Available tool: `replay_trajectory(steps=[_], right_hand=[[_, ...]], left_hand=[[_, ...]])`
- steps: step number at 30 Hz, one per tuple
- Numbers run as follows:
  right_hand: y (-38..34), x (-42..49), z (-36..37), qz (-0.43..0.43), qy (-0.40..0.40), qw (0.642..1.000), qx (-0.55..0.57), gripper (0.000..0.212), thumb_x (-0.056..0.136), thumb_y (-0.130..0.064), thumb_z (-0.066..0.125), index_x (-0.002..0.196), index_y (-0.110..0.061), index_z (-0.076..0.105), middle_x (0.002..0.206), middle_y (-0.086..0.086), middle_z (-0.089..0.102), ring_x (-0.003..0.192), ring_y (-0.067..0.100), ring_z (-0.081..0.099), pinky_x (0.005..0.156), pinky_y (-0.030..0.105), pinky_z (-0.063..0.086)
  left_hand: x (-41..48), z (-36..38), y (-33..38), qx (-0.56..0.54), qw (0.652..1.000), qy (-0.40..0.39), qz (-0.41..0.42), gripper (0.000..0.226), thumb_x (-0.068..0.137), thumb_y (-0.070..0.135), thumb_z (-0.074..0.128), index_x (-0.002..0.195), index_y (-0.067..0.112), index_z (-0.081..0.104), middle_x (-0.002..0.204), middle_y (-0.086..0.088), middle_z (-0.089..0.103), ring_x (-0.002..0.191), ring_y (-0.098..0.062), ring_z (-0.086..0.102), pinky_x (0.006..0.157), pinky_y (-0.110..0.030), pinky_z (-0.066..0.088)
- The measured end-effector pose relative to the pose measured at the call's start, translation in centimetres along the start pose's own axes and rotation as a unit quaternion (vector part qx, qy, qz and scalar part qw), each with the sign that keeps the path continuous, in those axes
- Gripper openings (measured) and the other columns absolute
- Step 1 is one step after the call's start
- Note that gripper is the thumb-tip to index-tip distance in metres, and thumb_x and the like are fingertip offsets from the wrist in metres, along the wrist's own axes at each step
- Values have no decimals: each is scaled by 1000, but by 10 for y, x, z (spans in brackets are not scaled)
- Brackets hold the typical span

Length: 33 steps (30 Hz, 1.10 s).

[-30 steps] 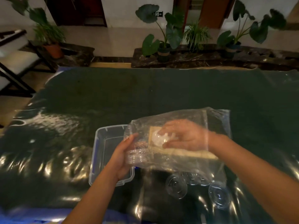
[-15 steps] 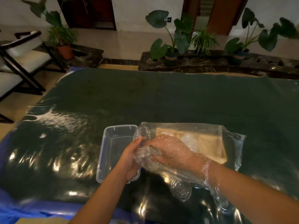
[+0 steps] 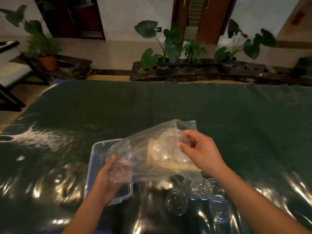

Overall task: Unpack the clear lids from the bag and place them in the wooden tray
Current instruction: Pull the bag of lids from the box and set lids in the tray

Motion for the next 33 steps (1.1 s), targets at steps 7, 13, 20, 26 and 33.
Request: replay_trajectory(steps=[7,13,20,26,33], right_hand=[[41,-2,-57,97,88,965,227,20,86,-12,76,104,-19,71,93,3,80,84,19,77,67,26,61],[102,2,-64,216,145,928,268,18,87,-16,76,103,-15,70,99,8,77,88,22,76,63,29,60],[185,22,-36,356,125,910,171,20,90,-15,71,108,-11,63,109,13,70,93,27,71,71,39,64],[227,32,-16,401,84,908,87,39,87,-20,76,122,-9,63,111,12,69,94,29,71,74,44,65],[241,41,-5,389,45,919,-37,42,88,-28,74,125,-12,62,113,11,70,99,31,68,87,48,60]], left_hand=[[12,-5,-11,20,999,39,23,37,101,44,51,117,14,65,86,-1,83,93,-26,74,82,-45,54],[18,-10,-13,4,998,47,35,37,101,48,48,114,18,64,82,2,82,86,-22,76,75,-43,55],[17,8,-18,-12,998,54,22,62,104,46,46,150,4,44,114,-9,75,106,-29,66,84,-41,58],[20,24,-24,-9,999,34,8,52,106,42,43,138,2,53,96,-9,80,72,-19,79,59,-33,64],[24,22,-30,-67,996,45,-30,47,88,38,64,127,13,67,127,-21,71,105,-33,75,88,-49,57]])
Point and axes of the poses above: each hand's wrist, its own x-axis towards the middle knuckle, its own z-axis out of the palm, y = z × x, the point moved 3 cm from there along x, towards the middle knuckle
